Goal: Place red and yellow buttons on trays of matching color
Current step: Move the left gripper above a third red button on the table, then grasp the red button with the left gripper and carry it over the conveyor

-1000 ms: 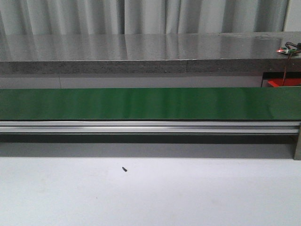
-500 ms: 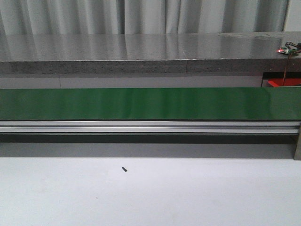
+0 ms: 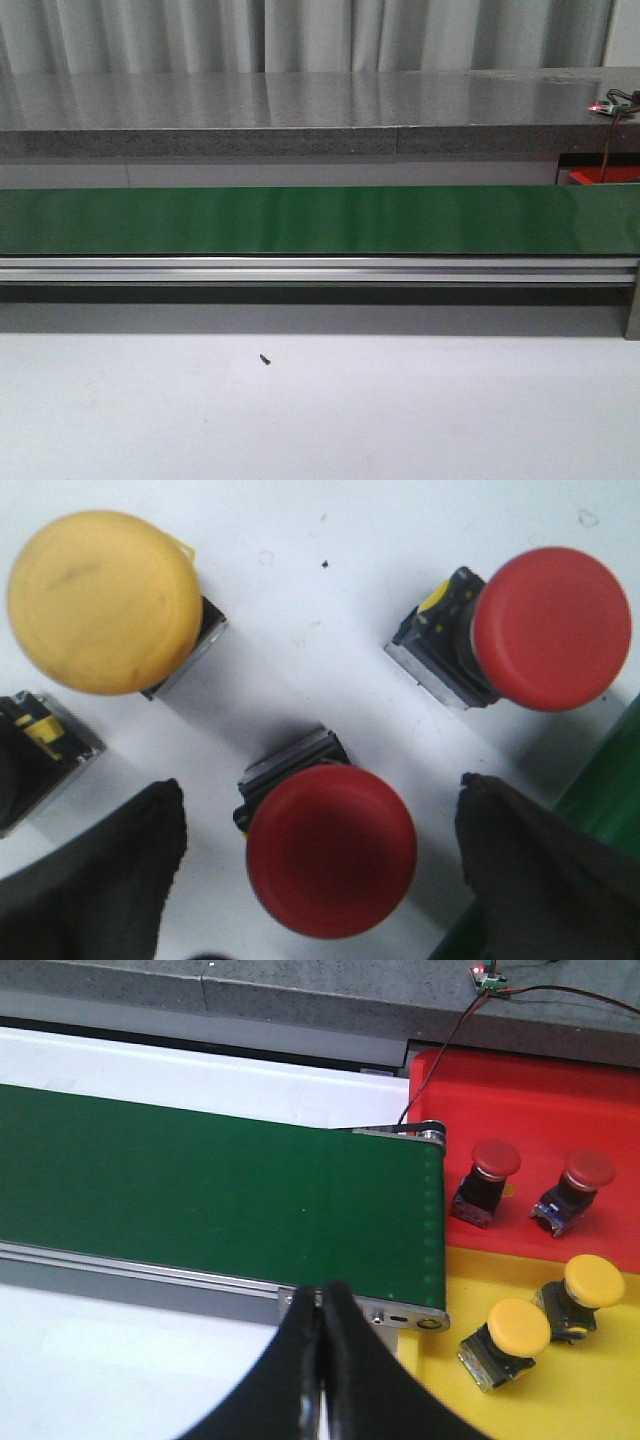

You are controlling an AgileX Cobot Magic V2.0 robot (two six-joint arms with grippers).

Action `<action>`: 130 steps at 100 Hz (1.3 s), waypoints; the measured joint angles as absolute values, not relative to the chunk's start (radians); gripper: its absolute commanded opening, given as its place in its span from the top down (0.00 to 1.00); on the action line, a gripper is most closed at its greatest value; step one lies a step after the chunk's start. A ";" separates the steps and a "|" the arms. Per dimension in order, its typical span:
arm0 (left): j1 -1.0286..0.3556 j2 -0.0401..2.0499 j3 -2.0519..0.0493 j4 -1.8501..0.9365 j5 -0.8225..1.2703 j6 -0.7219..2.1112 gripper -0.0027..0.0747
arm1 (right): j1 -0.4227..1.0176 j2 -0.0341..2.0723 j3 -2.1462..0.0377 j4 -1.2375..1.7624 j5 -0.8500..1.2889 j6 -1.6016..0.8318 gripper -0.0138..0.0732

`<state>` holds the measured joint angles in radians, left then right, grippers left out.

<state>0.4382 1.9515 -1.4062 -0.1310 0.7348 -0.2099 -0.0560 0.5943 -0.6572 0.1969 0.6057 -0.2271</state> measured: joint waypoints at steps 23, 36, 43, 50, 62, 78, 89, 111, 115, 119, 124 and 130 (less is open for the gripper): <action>0.438 1.955 -1.406 -0.131 0.732 -0.210 0.67 | -0.056 0.594 -0.657 0.197 0.606 -0.227 0.92; 0.438 1.955 -1.408 -0.131 0.733 -0.210 0.67 | -0.056 0.594 -0.657 0.197 0.606 -0.227 0.92; 0.438 1.955 -1.413 -0.125 0.742 -0.210 0.67 | -0.056 0.594 -0.657 0.197 0.606 -0.227 0.92; 0.438 1.944 -1.415 -0.116 0.752 -0.210 0.67 | -0.056 0.594 -0.657 0.197 0.606 -0.227 0.92; 0.438 1.890 -1.417 -0.101 0.765 -0.186 0.68 | -0.056 0.594 -0.657 0.197 0.606 -0.227 0.92; 0.438 1.798 -1.417 -0.087 0.782 -0.160 0.68 | -0.056 0.594 -0.657 0.197 0.606 -0.227 0.92; 0.438 1.745 -1.417 -0.085 0.803 -0.146 0.68 | -0.056 0.594 -0.657 0.197 0.606 -0.227 0.92; 0.409 1.697 -1.419 -0.085 0.883 -0.096 0.68 | -0.056 0.594 -0.657 0.197 0.606 -0.227 0.92; 0.393 1.697 -1.419 -0.085 0.893 -0.095 0.68 | -0.056 0.594 -0.657 0.197 0.606 -0.227 0.92; 0.375 1.697 -1.419 -0.085 0.897 -0.091 0.68 | -0.056 0.594 -0.657 0.197 0.606 -0.227 0.92; 0.352 1.697 -1.419 -0.087 0.897 -0.088 0.68 | -0.056 0.594 -0.657 0.197 0.606 -0.227 0.92; 0.328 1.697 -1.419 -0.089 0.897 -0.088 0.68 | -0.056 0.594 -0.657 0.197 0.606 -0.227 0.92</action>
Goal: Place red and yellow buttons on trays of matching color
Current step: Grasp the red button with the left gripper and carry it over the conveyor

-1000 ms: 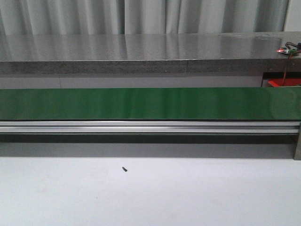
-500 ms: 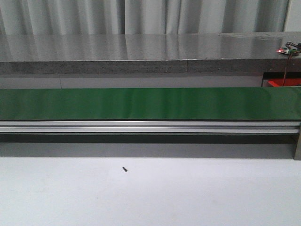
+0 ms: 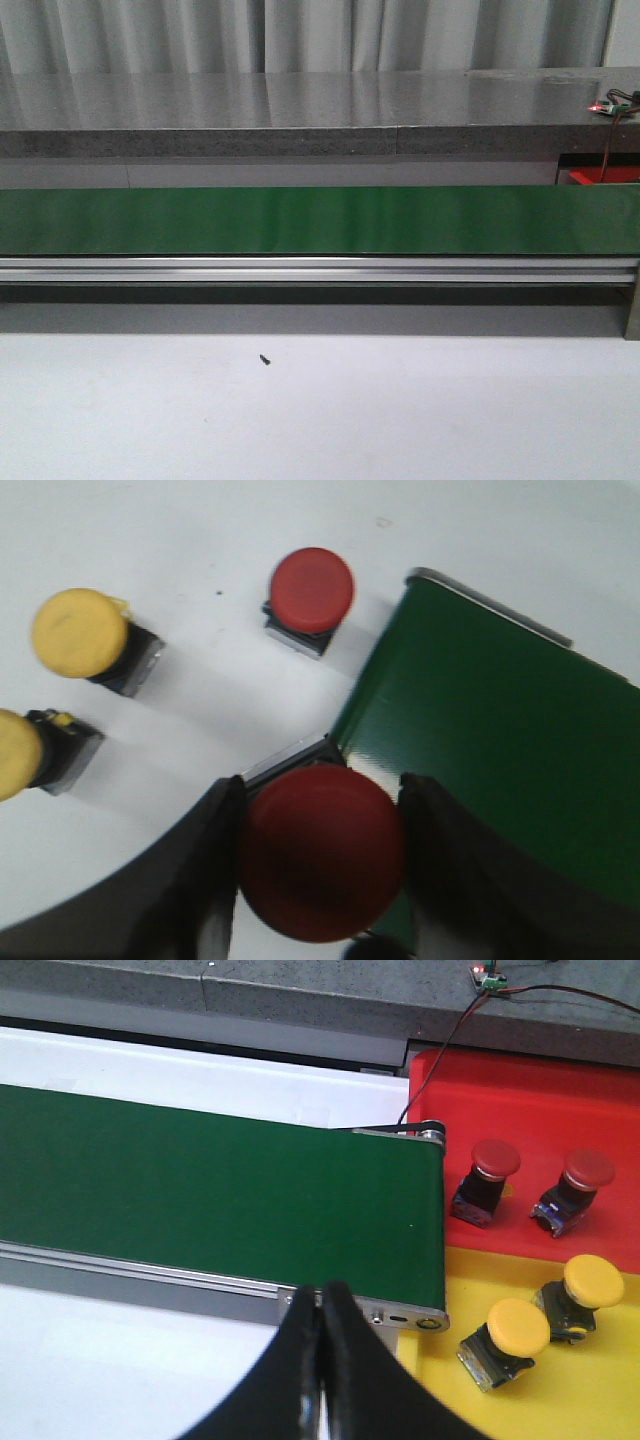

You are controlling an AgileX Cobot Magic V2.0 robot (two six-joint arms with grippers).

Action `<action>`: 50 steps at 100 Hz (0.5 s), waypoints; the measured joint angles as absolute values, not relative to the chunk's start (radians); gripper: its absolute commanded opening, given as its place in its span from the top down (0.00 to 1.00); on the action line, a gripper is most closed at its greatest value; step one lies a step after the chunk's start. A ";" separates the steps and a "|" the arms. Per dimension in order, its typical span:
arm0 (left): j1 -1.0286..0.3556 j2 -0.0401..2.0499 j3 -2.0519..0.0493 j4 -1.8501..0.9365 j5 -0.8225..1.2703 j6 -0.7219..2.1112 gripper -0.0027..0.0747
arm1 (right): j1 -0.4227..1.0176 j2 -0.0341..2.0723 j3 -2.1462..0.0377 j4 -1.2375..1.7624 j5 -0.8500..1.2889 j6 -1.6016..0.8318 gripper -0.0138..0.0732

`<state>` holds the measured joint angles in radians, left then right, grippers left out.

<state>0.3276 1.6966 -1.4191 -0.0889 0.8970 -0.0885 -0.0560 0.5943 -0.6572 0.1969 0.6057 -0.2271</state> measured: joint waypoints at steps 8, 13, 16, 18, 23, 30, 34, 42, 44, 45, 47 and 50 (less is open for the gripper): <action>0.291 1.703 -1.419 -0.091 0.898 -0.087 0.68 | -0.056 0.594 -0.657 0.197 0.606 -0.227 0.92; 0.273 1.710 -1.419 -0.091 0.901 -0.087 0.68 | -0.056 0.594 -0.657 0.197 0.606 -0.227 0.92; 0.263 1.715 -1.419 -0.091 0.901 -0.085 0.68 | -0.056 0.594 -0.657 0.197 0.606 -0.227 0.92; 0.257 1.718 -1.419 -0.091 0.901 -0.085 0.68 | -0.056 0.594 -0.657 0.197 0.606 -0.227 0.92; 0.245 1.728 -1.419 -0.091 0.901 -0.085 0.68 | -0.056 0.594 -0.657 0.197 0.606 -0.227 0.92; 0.235 1.737 -1.419 -0.089 0.901 -0.085 0.67 | -0.056 0.594 -0.657 0.197 0.606 -0.227 0.92; 0.233 1.739 -1.419 -0.089 0.903 -0.085 0.67 | -0.056 0.594 -0.657 0.197 0.606 -0.227 0.92; 0.233 1.739 -1.419 -0.089 0.903 -0.083 0.60 | -0.056 0.594 -0.657 0.197 0.606 -0.227 0.92; 0.233 1.739 -1.419 -0.089 0.903 -0.081 0.57 | -0.056 0.594 -0.657 0.197 0.606 -0.227 0.92; 0.233 1.739 -1.419 -0.089 0.903 -0.081 0.56 | -0.056 0.594 -0.657 0.197 0.606 -0.227 0.92; 0.233 1.739 -1.419 -0.089 0.903 -0.079 0.52 | -0.056 0.594 -0.657 0.197 0.606 -0.227 0.92; 0.233 1.739 -1.419 -0.089 0.903 -0.073 0.47 | -0.056 0.594 -0.657 0.197 0.606 -0.227 0.92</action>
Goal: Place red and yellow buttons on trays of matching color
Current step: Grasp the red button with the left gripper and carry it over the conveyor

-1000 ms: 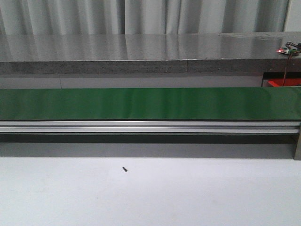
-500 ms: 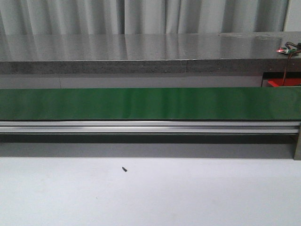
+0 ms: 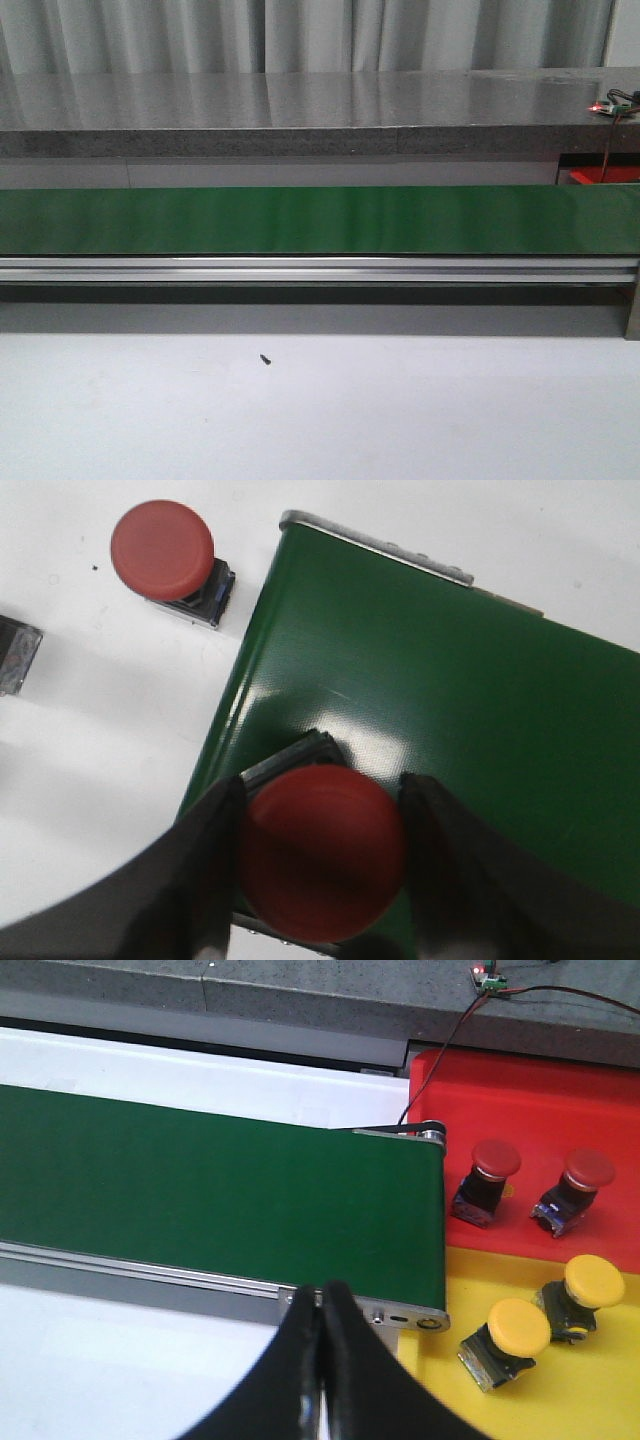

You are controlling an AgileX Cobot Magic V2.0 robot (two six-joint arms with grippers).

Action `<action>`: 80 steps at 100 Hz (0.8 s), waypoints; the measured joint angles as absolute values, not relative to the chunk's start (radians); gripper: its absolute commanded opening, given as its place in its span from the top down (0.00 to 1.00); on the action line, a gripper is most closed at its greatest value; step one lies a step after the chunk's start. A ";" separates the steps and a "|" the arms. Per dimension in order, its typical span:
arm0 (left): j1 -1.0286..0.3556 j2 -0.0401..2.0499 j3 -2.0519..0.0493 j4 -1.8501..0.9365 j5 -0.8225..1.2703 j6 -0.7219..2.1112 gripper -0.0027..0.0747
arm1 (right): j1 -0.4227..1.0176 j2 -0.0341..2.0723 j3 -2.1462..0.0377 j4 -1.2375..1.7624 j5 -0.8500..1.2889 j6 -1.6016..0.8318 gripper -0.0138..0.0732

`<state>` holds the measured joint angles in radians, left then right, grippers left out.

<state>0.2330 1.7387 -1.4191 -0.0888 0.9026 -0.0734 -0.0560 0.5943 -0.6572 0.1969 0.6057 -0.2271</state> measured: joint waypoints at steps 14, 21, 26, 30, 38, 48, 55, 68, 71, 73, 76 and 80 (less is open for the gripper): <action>0.233 1.739 -1.419 -0.109 0.903 -0.060 0.30 | -0.056 0.594 -0.657 0.197 0.606 -0.227 0.92; 0.233 1.739 -1.419 -0.114 0.903 -0.055 0.30 | -0.056 0.594 -0.657 0.197 0.606 -0.227 0.92; 0.233 1.739 -1.419 -0.114 0.903 -0.051 0.30 | -0.056 0.594 -0.657 0.197 0.606 -0.227 0.92; 0.233 1.739 -1.419 -0.114 0.903 -0.049 0.30 | -0.056 0.594 -0.657 0.197 0.606 -0.227 0.92; 0.233 1.730 -1.419 -0.114 0.903 -0.045 0.30 | -0.056 0.594 -0.657 0.197 0.606 -0.227 0.92; 0.233 1.711 -1.419 -0.114 0.903 -0.044 0.30 | -0.056 0.594 -0.657 0.197 0.606 -0.227 0.92; 0.233 1.695 -1.419 -0.114 0.903 -0.043 0.30 | -0.056 0.594 -0.657 0.197 0.606 -0.227 0.92; 0.233 1.664 -1.419 -0.108 0.903 -0.043 0.30 | -0.056 0.594 -0.657 0.197 0.606 -0.227 0.92; 0.235 1.657 -1.419 -0.105 0.901 -0.043 0.30 | -0.056 0.594 -0.657 0.197 0.606 -0.227 0.92; 0.239 1.651 -1.419 -0.105 0.901 -0.043 0.30 | -0.056 0.594 -0.657 0.197 0.606 -0.227 0.92; 0.245 1.643 -1.419 -0.105 0.901 -0.043 0.30 | -0.056 0.594 -0.657 0.197 0.606 -0.227 0.92; 0.257 1.638 -1.419 -0.105 0.901 -0.043 0.30 | -0.056 0.594 -0.657 0.197 0.606 -0.227 0.92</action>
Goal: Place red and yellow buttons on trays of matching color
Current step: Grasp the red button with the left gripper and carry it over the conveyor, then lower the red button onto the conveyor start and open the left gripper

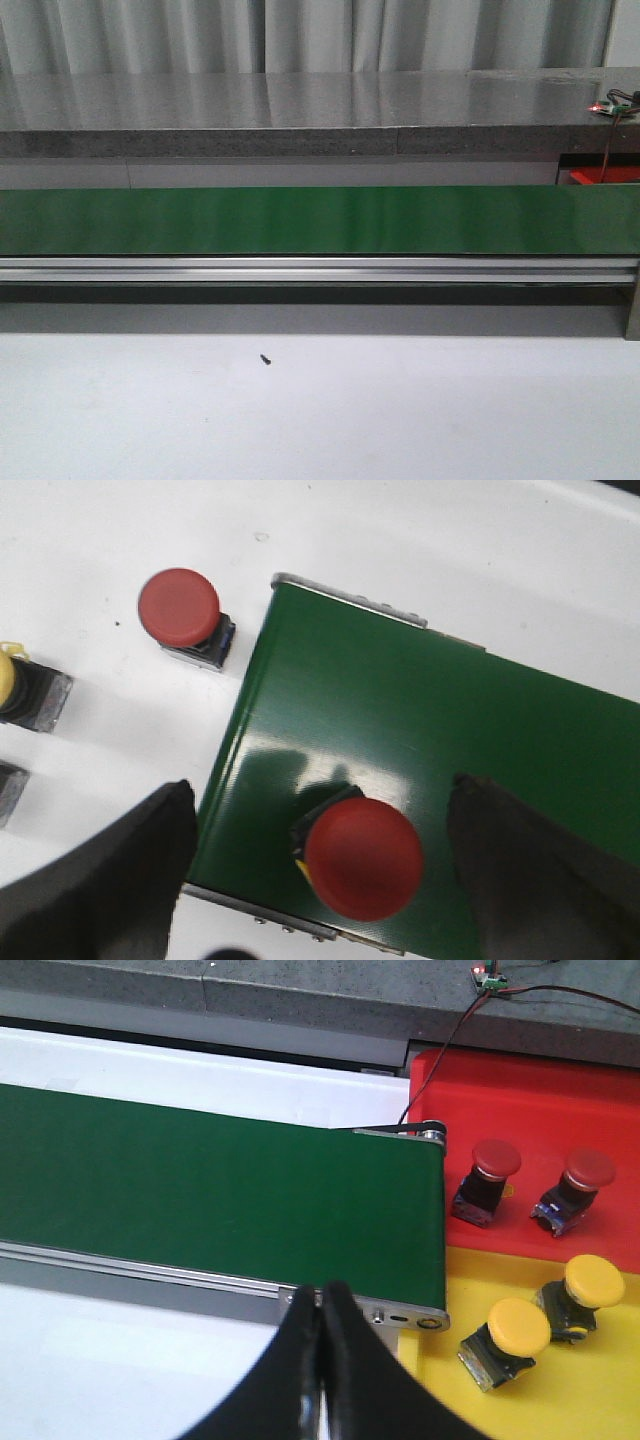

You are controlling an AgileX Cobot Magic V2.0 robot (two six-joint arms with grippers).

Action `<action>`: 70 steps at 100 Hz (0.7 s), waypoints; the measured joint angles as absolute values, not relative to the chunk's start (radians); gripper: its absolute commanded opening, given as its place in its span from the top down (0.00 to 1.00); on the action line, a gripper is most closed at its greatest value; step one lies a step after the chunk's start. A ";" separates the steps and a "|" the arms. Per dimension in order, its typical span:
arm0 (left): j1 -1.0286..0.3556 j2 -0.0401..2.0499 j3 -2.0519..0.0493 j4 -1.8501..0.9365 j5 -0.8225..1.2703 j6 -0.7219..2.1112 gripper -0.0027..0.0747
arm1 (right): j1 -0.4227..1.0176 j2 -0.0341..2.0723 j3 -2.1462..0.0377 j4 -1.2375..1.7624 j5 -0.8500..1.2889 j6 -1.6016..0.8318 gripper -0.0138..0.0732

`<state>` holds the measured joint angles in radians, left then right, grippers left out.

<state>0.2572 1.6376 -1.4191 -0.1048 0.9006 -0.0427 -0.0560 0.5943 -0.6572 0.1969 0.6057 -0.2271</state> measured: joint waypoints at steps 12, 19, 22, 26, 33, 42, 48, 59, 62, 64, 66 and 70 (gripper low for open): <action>0.311 1.625 -1.419 -0.103 0.911 -0.043 0.30 | -0.056 0.594 -0.657 0.197 0.606 -0.227 0.92; 0.350 1.625 -1.419 -0.098 0.927 -0.041 0.30 | -0.056 0.594 -0.657 0.197 0.606 -0.227 0.92; 0.366 1.625 -1.419 -0.096 0.931 -0.041 0.30 | -0.056 0.594 -0.657 0.197 0.606 -0.227 0.92; 0.389 1.625 -1.419 -0.088 0.936 -0.039 0.30 | -0.056 0.594 -0.657 0.197 0.606 -0.227 0.92; 0.425 1.625 -1.419 -0.074 0.940 -0.037 0.30 | -0.056 0.594 -0.657 0.197 0.606 -0.227 0.92; 0.467 1.625 -1.419 -0.055 0.941 -0.037 0.30 | -0.056 0.594 -0.657 0.197 0.606 -0.227 0.92; 0.494 1.625 -1.419 -0.047 0.941 -0.037 0.30 | -0.056 0.594 -0.657 0.197 0.606 -0.227 0.92; 0.538 1.629 -1.419 -0.043 0.941 -0.036 0.30 | -0.056 0.594 -0.657 0.197 0.606 -0.227 0.92; 0.552 1.634 -1.419 -0.043 0.941 -0.036 0.30 | -0.056 0.594 -0.657 0.197 0.606 -0.227 0.92; 0.557 1.639 -1.419 -0.043 0.941 -0.034 0.30 | -0.056 0.594 -0.657 0.197 0.606 -0.227 0.92; 0.564 1.644 -1.419 -0.043 0.941 -0.029 0.30 | -0.056 0.594 -0.657 0.197 0.606 -0.227 0.92; 0.577 1.654 -1.419 -0.041 0.941 -0.018 0.30 | -0.056 0.594 -0.657 0.197 0.606 -0.227 0.92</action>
<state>0.5773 1.6541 -1.4191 -0.0410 0.9414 -0.0176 -0.0560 0.5943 -0.6572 0.1969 0.6057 -0.2271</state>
